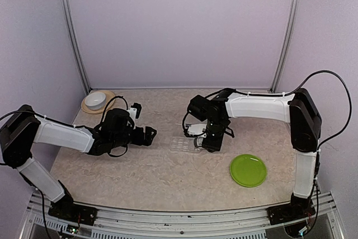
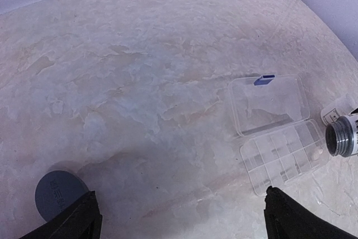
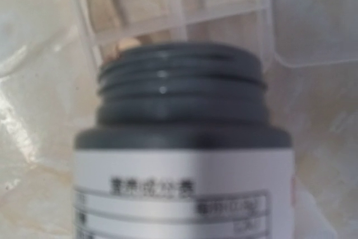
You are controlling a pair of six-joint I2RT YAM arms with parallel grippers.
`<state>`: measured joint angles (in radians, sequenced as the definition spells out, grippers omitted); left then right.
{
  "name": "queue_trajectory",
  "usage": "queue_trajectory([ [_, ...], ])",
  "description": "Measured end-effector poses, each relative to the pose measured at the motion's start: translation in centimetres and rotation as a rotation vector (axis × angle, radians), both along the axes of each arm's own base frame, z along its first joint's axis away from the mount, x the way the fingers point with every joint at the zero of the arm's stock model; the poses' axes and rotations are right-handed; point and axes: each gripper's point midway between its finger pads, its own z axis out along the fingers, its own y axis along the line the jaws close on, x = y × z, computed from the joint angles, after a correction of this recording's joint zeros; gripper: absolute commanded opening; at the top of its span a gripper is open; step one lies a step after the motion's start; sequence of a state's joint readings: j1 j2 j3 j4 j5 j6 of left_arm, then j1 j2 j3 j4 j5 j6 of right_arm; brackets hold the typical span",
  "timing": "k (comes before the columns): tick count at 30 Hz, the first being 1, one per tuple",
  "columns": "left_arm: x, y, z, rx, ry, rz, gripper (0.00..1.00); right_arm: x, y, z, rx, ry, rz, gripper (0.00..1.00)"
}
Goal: Sort the pills into containers
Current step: Pour the pill into the compartment of the pill container.
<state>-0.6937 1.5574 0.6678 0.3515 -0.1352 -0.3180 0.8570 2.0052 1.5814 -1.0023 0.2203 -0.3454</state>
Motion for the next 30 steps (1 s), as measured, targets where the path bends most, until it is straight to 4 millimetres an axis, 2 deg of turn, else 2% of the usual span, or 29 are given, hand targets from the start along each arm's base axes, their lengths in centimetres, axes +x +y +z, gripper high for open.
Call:
queue_trajectory([
  [6, 0.0, 0.0, 0.0, 0.0, 0.0, 0.0, 0.99, 0.3, 0.2, 1.2, 0.023, -0.026, 0.001, 0.0],
  [11, 0.0, 0.0, 0.0, 0.0, 0.0, -0.001, 0.99, 0.2, 0.2, 1.2, 0.024, -0.025, 0.001, 0.0],
  [15, 0.0, -0.1, 0.0, 0.0, 0.0, -0.002, 0.99, 0.0, 0.0, 0.5, 0.011, -0.009, 0.001, 0.0],
  [19, -0.1, -0.1, 0.0, 0.0, 0.0, -0.002, 0.99, -0.3, -0.2, -1.1, -0.015, 0.025, 0.0, 0.0],
  [30, -0.1, -0.1, 0.0, 0.0, 0.0, -0.002, 0.99, -0.2, 0.0, -1.0, -0.01, 0.023, -0.002, 0.0],
])
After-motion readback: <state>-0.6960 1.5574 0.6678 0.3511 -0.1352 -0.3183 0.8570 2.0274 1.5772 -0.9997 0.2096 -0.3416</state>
